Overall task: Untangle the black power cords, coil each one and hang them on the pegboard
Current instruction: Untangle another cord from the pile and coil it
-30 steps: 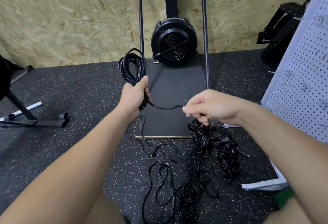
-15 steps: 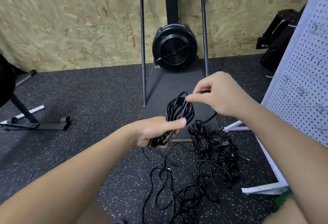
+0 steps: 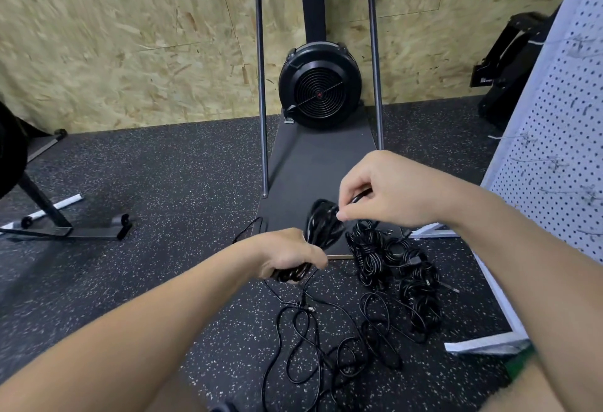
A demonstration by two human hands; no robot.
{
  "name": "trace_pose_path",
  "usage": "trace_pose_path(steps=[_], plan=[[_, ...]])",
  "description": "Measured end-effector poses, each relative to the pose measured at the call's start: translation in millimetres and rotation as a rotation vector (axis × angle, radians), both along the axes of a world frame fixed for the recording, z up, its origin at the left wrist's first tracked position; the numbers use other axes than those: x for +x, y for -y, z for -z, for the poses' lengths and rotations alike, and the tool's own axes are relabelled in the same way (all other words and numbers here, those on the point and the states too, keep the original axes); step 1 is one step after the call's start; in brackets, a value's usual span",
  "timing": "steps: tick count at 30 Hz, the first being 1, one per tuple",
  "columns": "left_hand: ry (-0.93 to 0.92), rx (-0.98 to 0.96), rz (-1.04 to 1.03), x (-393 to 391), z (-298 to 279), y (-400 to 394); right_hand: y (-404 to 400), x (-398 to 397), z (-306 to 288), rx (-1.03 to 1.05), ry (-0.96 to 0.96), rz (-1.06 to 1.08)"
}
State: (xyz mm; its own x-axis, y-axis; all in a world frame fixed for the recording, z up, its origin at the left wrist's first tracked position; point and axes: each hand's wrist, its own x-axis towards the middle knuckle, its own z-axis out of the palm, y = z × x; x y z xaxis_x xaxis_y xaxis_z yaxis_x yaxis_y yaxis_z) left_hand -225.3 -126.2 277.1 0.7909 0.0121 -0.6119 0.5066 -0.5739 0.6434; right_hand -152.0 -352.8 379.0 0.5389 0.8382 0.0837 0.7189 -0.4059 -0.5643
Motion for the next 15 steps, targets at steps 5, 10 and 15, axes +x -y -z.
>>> trace_pose_path(steps=[5,10,15], plan=[[0.113,0.235,0.372,-8,0,21,-14,7,16,0.071,-0.021,0.018],[0.314,0.343,0.676,-20,-10,28,-13,20,41,0.090,-0.214,0.017],[0.513,0.286,0.587,-28,-38,25,3,39,56,0.176,-0.390,0.116]])
